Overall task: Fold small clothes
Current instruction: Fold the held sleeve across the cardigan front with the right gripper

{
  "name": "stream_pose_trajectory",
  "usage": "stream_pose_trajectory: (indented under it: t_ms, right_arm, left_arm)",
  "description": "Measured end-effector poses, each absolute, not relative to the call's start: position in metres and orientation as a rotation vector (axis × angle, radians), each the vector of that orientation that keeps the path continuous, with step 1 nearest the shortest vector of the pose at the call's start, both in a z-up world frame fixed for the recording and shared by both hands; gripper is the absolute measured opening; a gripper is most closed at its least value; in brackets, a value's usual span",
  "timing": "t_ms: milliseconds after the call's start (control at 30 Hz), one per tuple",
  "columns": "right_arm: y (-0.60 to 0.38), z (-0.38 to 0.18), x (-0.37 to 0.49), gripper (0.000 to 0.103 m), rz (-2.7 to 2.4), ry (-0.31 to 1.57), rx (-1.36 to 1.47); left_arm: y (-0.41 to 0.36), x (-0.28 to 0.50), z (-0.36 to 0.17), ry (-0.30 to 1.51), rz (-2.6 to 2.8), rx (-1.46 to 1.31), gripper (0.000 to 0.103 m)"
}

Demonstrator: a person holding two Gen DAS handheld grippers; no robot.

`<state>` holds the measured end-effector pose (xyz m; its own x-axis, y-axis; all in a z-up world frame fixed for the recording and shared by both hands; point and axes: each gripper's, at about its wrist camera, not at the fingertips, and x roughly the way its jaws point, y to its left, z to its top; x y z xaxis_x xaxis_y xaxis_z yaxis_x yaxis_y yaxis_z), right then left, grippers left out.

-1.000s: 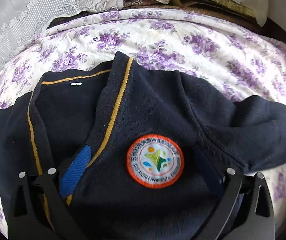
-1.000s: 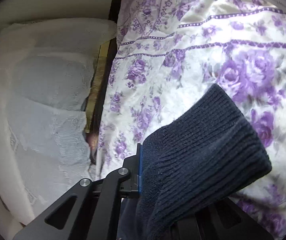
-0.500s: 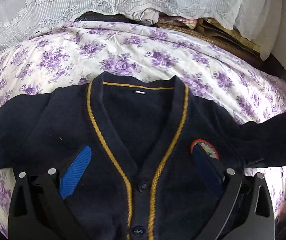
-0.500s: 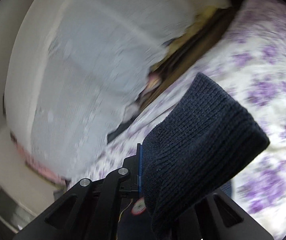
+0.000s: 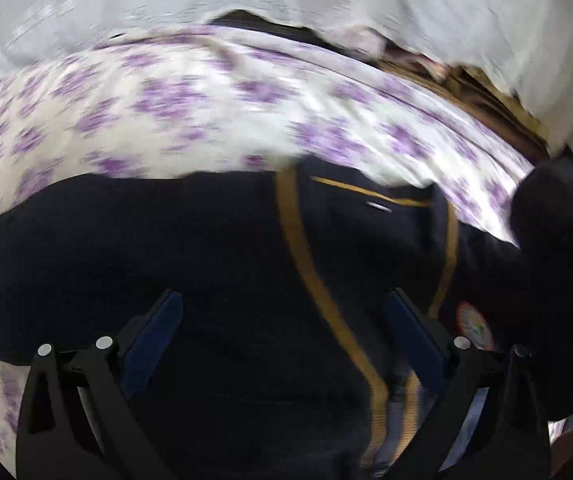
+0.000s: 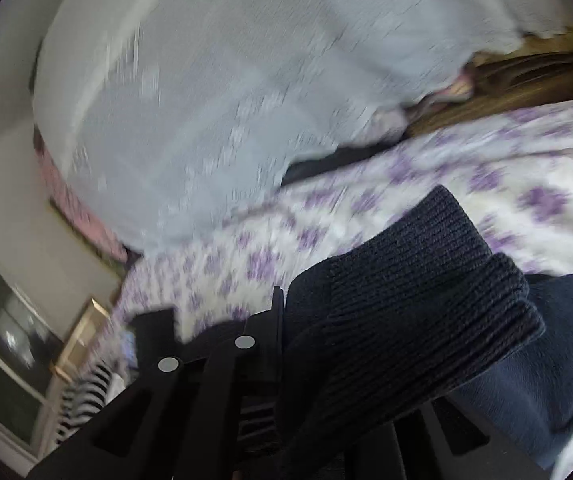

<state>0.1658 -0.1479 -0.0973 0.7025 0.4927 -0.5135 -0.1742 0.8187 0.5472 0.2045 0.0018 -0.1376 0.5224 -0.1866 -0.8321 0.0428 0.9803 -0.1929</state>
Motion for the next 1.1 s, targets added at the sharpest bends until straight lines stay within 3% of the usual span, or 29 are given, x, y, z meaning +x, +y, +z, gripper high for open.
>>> stream_pose_trajectory:
  t_ms: [100,300,433,633,800,967,1100]
  right_arm:
    - [-0.114,-0.122,0.181,0.065,0.387,0.801,0.410]
    - [-0.101,-0.106,0.158,0.083,0.424,0.772,0.260]
    - [-0.127,-0.072,0.146,0.089,0.532,0.688,0.344]
    - [-0.166,-0.052,0.115,0.089,0.532,0.611,0.392]
    - [-0.213,-0.064,0.091,0.089,0.370,0.584,0.333]
    - [-0.295,-0.084,0.092,0.085,0.277,0.586,0.538]
    - [-0.350,-0.101,0.096,0.079,0.228,0.609,0.701]
  left_arm:
    - [0.040,0.203,-0.138,1.003,-0.066,-0.208,0.098]
    - [0.075,0.195,-0.138,0.980,-0.029,-0.261,0.099]
    - [0.077,0.192,-0.132,0.959,-0.013,-0.252,0.099]
    - [0.079,0.188,-0.131,0.964,-0.031,-0.278,0.099]
    - [0.073,0.173,-0.111,0.877,-0.033,-0.261,0.099]
    - [0.068,0.149,-0.079,0.748,-0.090,-0.290,0.099]
    - [0.026,0.152,-0.093,0.808,-0.170,-0.140,0.099]
